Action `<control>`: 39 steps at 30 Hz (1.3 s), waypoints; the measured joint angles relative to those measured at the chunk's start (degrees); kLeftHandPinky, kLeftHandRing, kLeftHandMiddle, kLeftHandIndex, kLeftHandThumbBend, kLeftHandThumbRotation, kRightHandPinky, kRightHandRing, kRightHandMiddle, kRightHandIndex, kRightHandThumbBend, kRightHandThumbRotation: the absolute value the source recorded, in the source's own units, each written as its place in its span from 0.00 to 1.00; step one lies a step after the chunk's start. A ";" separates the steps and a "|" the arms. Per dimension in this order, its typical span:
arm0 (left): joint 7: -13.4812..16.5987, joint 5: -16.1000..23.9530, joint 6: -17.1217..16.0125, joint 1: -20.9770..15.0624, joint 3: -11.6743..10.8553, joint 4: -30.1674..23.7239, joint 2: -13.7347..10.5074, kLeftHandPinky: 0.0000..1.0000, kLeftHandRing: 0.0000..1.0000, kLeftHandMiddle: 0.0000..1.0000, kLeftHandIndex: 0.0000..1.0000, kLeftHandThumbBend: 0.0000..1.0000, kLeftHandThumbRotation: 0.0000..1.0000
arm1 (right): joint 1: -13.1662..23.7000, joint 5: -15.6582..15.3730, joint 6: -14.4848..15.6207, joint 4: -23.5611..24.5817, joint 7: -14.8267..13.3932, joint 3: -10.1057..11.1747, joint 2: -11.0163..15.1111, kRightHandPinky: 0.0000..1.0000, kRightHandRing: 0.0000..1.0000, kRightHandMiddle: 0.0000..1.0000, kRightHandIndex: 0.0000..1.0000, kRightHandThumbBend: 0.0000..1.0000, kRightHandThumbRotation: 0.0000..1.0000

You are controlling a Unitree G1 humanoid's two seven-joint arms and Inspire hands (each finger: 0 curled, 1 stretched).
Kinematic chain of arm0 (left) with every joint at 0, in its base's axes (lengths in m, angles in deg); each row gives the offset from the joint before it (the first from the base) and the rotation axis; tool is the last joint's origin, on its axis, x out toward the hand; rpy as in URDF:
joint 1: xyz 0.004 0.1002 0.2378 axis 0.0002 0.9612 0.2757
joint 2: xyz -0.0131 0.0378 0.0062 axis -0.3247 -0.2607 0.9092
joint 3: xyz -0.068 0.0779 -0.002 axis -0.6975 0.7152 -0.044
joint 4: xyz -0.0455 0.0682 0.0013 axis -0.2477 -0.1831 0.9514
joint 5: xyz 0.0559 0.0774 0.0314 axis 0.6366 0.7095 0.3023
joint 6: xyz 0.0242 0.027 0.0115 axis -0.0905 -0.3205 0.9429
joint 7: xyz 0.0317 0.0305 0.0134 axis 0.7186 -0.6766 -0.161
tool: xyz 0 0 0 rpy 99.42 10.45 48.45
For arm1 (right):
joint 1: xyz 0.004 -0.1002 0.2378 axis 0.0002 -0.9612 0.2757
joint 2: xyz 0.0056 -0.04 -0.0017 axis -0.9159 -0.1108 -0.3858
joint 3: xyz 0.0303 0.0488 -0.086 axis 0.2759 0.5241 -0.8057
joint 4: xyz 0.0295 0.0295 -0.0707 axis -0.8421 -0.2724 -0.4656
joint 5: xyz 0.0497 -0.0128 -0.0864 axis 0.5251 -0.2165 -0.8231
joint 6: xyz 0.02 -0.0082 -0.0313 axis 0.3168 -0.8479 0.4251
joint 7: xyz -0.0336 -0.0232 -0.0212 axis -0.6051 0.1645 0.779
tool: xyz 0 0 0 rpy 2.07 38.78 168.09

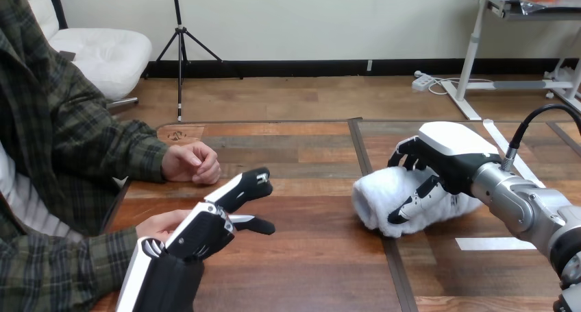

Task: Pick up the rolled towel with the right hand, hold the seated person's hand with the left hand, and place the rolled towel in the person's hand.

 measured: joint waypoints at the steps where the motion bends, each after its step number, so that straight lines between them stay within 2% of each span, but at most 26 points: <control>1: 0.01 0.05 0.00 0.02 -0.01 -0.24 0.00 0.60 0.81 0.86 0.81 1.00 0.36 | -0.02 0.05 -0.16 0.00 -0.01 0.02 -0.01 0.28 0.32 0.38 0.36 0.81 0.03; 10: 0.19 1.23 0.05 0.34 -0.31 -2.29 0.00 0.58 0.81 0.86 0.81 1.00 0.38 | -0.60 1.35 -1.57 0.07 0.56 0.72 -0.02 0.23 0.26 0.31 0.29 0.73 0.00; 20: 0.17 0.80 0.21 0.35 -0.06 -2.46 -0.05 0.58 0.80 0.85 0.79 1.00 0.39 | -2.11 3.44 -4.43 0.14 1.32 1.54 0.20 0.23 0.26 0.32 0.30 0.69 0.00; 32: 0.17 0.12 1.51 0.35 -0.05 -2.59 -0.04 0.58 0.80 0.85 0.78 1.00 0.40 | -4.07 7.02 -8.90 0.28 3.93 4.01 0.60 0.21 0.25 0.30 0.29 0.64 0.00; 39: -0.05 -0.19 1.66 0.35 0.15 -2.59 -0.06 0.58 0.81 0.85 0.78 1.00 0.38 | -5.71 10.16 -12.71 0.47 5.84 6.15 0.56 0.19 0.22 0.28 0.26 0.64 0.00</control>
